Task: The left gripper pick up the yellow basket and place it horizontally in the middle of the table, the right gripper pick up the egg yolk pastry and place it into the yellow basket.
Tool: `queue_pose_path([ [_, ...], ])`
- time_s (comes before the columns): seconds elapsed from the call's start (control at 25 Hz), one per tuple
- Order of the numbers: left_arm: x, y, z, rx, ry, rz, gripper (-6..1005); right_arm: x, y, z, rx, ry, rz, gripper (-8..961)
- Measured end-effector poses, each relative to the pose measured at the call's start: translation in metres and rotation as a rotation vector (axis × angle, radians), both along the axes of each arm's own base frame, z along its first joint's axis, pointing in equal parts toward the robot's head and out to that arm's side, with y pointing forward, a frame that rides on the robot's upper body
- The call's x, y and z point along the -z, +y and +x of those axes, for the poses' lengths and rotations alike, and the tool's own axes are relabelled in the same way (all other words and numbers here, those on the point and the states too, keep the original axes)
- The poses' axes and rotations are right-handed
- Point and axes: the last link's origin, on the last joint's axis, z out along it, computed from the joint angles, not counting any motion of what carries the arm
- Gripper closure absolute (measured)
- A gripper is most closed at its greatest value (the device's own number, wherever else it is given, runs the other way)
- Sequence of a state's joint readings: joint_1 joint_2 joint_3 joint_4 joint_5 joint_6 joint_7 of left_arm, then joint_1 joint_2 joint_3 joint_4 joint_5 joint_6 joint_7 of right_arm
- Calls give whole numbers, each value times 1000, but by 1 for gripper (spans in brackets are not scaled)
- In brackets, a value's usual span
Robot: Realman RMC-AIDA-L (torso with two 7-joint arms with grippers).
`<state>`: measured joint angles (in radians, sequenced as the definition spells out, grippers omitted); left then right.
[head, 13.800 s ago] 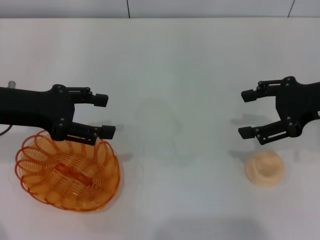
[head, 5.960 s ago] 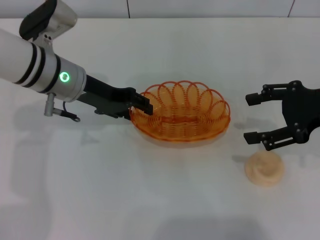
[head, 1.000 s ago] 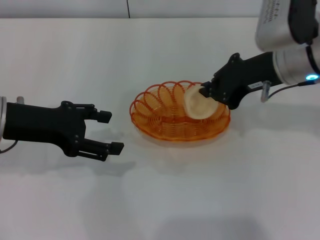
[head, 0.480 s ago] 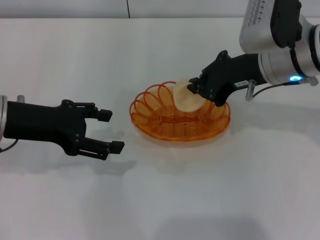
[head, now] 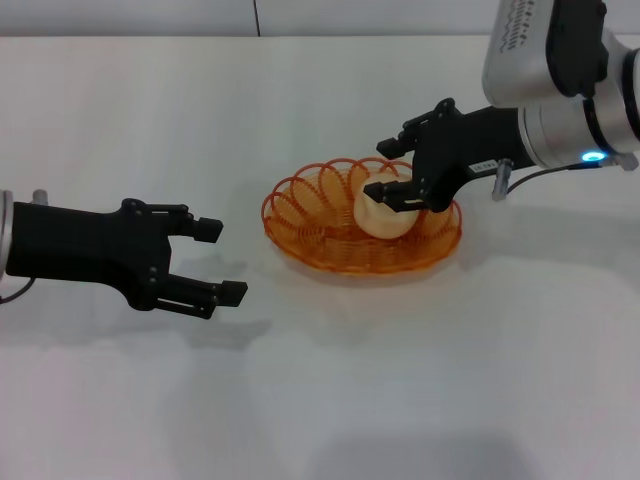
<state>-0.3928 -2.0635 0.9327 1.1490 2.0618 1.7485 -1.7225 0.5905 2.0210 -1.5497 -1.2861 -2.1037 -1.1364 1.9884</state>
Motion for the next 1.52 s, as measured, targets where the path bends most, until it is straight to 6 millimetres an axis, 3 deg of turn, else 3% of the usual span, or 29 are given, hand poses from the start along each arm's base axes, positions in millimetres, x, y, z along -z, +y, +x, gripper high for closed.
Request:
queue_pose_path([
  [0.28, -2, 1, -1, 3, -3, 13, 112, -16, -9, 9, 10, 28, 44, 366],
  [0.56, -6, 3, -5, 2, -30, 49, 112, -46, -29, 38, 28, 163, 51, 94],
  [0.76, -5, 4, -7, 0, -53, 50, 112, -64, -43, 55, 7, 231, 30, 96],
  [0.84, -4, 4, -7, 2, -57, 53, 112, -80, -52, 73, 19, 265, 22, 97],
  [1.04, 0, 0, -11, 8, -64, 50, 112, -89, -59, 93, 53, 289, 7, 99],
  [1.52, 8, 0, -14, 37, -68, 41, 111, -87, -59, 93, 36, 277, -11, 104],
])
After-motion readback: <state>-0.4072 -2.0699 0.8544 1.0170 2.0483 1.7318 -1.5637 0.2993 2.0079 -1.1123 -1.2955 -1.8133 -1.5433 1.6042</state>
